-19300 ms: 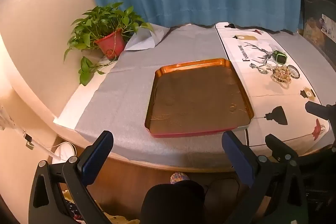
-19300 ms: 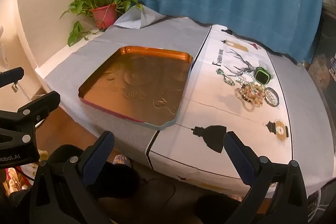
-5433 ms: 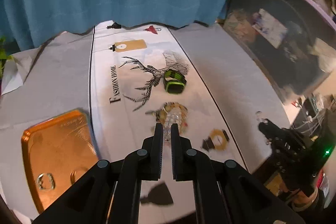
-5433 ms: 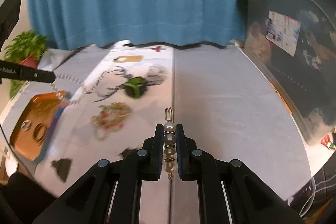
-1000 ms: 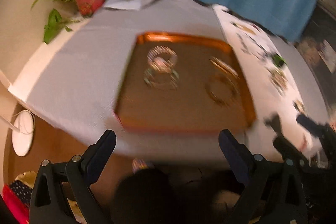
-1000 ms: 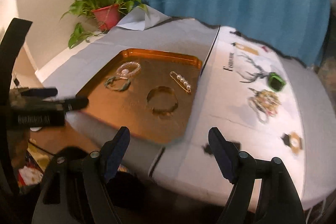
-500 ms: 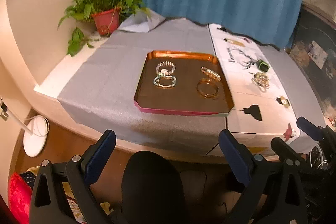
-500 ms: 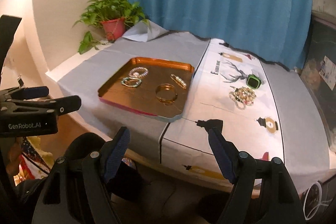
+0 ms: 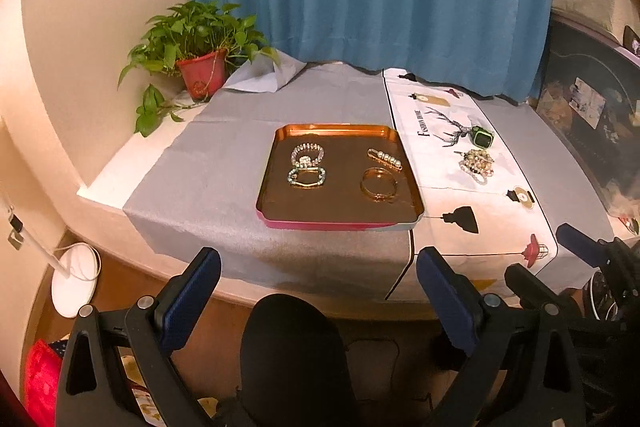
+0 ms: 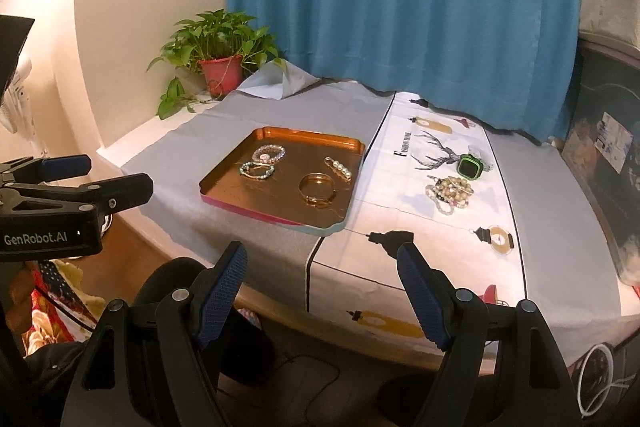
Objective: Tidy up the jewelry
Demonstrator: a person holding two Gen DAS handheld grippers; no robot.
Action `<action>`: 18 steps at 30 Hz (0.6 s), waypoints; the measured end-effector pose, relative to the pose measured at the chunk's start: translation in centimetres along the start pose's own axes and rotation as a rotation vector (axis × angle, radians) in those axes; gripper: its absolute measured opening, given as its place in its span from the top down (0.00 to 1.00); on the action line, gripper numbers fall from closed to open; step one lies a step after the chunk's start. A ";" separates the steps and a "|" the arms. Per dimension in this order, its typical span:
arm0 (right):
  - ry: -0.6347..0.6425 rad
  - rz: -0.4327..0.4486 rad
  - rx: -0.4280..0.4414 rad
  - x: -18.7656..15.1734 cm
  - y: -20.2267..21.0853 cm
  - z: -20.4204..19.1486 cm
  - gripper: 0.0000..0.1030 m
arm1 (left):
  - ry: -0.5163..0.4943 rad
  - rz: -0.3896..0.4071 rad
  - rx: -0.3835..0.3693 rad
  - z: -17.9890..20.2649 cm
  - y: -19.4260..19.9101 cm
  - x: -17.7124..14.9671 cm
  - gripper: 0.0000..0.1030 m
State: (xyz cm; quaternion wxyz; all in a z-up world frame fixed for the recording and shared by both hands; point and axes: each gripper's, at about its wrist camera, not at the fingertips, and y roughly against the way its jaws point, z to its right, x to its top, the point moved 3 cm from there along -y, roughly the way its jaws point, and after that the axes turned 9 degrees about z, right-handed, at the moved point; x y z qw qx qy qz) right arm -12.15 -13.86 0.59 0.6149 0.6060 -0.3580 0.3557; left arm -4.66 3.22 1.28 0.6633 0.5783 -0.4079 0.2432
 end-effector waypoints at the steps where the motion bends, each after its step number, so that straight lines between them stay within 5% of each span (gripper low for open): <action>1: 0.000 0.002 0.001 0.0 0.1 0.0 0.25 | -0.002 0.005 0.002 0.1 0.1 0.1 0.06; 18: -0.019 -0.009 -0.005 0.0 0.4 0.7 0.25 | -0.019 0.000 0.002 0.5 0.5 0.1 0.05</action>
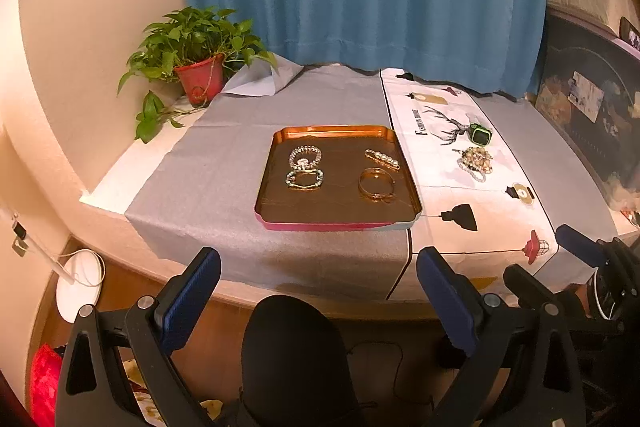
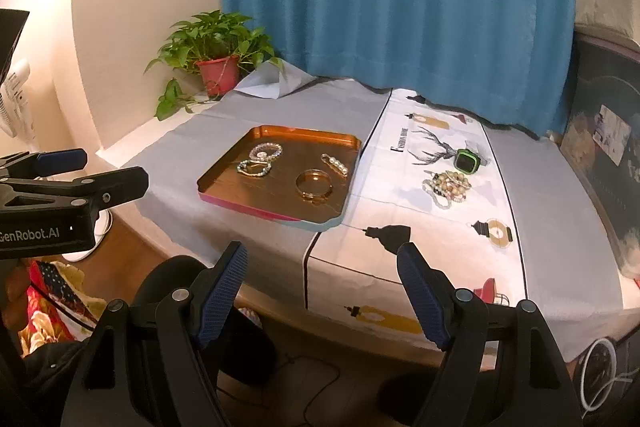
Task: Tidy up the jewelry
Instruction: 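Reach the right tool over the runner to the silver chain bracelet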
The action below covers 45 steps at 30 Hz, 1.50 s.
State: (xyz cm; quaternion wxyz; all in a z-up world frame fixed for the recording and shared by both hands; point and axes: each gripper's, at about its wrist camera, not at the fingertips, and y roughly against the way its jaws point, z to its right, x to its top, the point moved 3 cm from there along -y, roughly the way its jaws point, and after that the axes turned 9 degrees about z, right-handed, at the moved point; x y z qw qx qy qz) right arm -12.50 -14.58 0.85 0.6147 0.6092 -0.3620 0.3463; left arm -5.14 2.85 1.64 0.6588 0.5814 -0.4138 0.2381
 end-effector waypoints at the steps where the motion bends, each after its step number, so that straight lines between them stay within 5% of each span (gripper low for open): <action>1: -0.005 -0.001 -0.004 0.0 0.0 0.1 0.25 | -0.002 -0.001 -0.001 0.0 0.0 0.0 0.05; 14: -0.055 -0.005 -0.047 -0.8 -0.9 2.6 0.25 | -0.025 -0.024 -0.004 1.0 -1.8 0.0 0.05; 28: -0.208 -0.051 -0.240 -1.4 -6.4 16.1 0.25 | -0.054 -0.119 -0.019 4.3 -8.8 1.5 0.06; 36: -0.272 -0.096 -0.266 -0.3 -16.6 26.1 0.25 | -0.092 -0.155 -0.032 7.7 -14.4 3.3 0.06; 45: -0.184 -0.223 -0.205 -1.3 -27.7 27.8 0.25 | -0.115 -0.179 -0.037 10.6 -20.0 5.0 0.06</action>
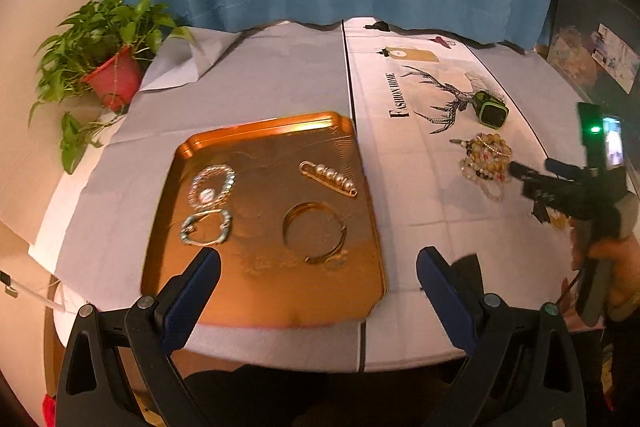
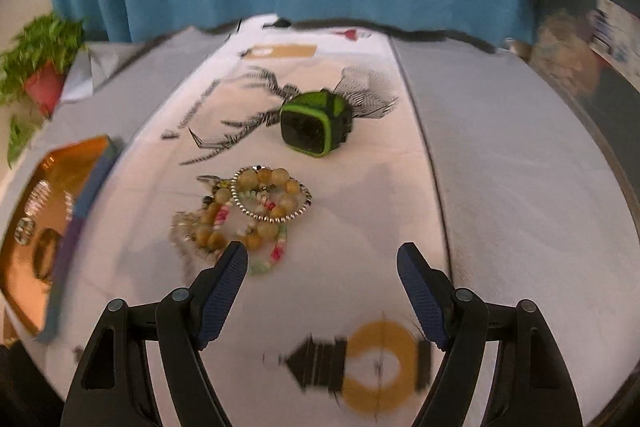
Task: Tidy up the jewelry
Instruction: 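Reach the right tool over the runner to the silver chain bracelet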
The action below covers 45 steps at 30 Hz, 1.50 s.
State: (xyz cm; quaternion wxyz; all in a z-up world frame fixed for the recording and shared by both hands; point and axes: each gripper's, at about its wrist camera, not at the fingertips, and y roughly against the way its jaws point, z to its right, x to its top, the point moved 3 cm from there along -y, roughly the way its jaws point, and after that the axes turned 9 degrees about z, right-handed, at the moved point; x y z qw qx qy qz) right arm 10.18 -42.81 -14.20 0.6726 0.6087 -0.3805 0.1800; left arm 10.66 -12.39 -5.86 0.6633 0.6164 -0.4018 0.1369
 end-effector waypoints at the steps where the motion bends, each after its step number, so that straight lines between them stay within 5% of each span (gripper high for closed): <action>1: 0.005 -0.010 -0.002 0.1 -0.9 -0.1 0.24 | 0.001 -0.003 -0.002 0.2 -0.4 0.1 0.06; 22: -0.312 0.047 -0.042 3.1 -3.6 5.7 0.25 | -0.032 -0.045 -0.001 1.1 -2.9 -0.1 0.06; 26: -0.257 0.018 0.010 3.5 -4.5 3.9 0.25 | -0.047 -0.051 -0.005 1.4 -3.0 -0.3 0.06; 33: -0.088 0.005 -0.094 3.4 -5.8 2.2 0.24 | -0.034 -0.053 0.010 0.9 -3.2 -0.4 0.06; 39: -0.085 -0.008 -0.072 3.2 -5.4 2.8 0.23 | -0.042 -0.060 0.000 1.3 -3.4 -0.6 0.06; 45: -0.071 -0.043 -0.180 2.4 -4.3 5.1 0.21 | -0.044 -0.052 0.001 1.3 -3.2 -0.5 0.06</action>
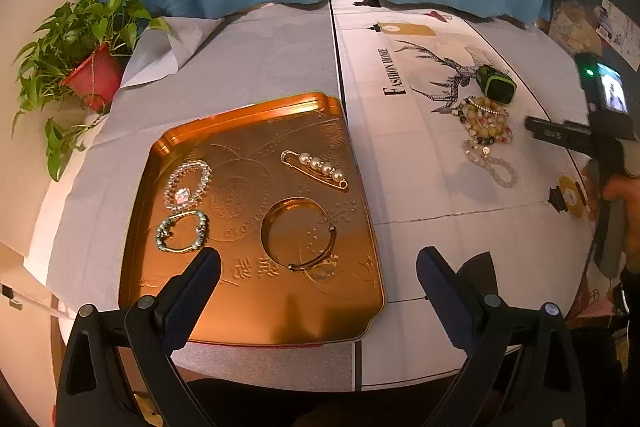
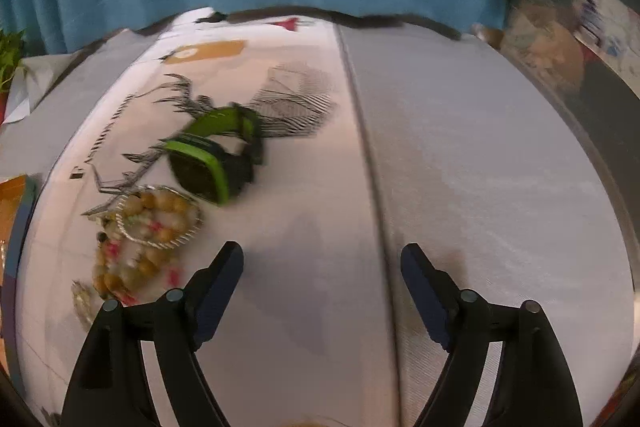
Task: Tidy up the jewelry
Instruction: 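Reach the right tool over the runner to the silver chain bracelet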
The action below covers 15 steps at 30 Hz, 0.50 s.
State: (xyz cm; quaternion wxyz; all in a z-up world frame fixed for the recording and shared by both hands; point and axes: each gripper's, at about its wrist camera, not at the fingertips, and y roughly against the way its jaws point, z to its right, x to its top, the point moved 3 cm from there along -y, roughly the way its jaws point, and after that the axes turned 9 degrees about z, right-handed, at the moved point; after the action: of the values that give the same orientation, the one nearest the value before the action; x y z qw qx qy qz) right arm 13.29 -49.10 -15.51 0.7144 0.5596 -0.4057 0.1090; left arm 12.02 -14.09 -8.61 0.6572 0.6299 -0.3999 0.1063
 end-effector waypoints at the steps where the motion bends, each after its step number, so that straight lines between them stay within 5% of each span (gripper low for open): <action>1: -0.017 0.012 0.004 0.0 0.4 0.5 0.21 | 0.004 0.000 0.001 0.0 0.0 0.0 0.06; 9: 0.011 0.103 0.230 0.8 2.5 -2.6 0.21 | 0.000 -0.005 -0.009 0.5 0.0 -0.1 0.06; 15: 0.121 0.101 0.295 0.2 2.5 -6.1 0.24 | 0.024 -0.012 -0.004 -0.3 -0.4 -0.2 0.06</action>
State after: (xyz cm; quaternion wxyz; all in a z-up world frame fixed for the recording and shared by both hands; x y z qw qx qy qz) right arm 14.70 -42.82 -13.85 0.6412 0.6298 -0.3693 0.2363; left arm 12.25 -13.79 -8.98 0.6639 0.6296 -0.3883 0.1093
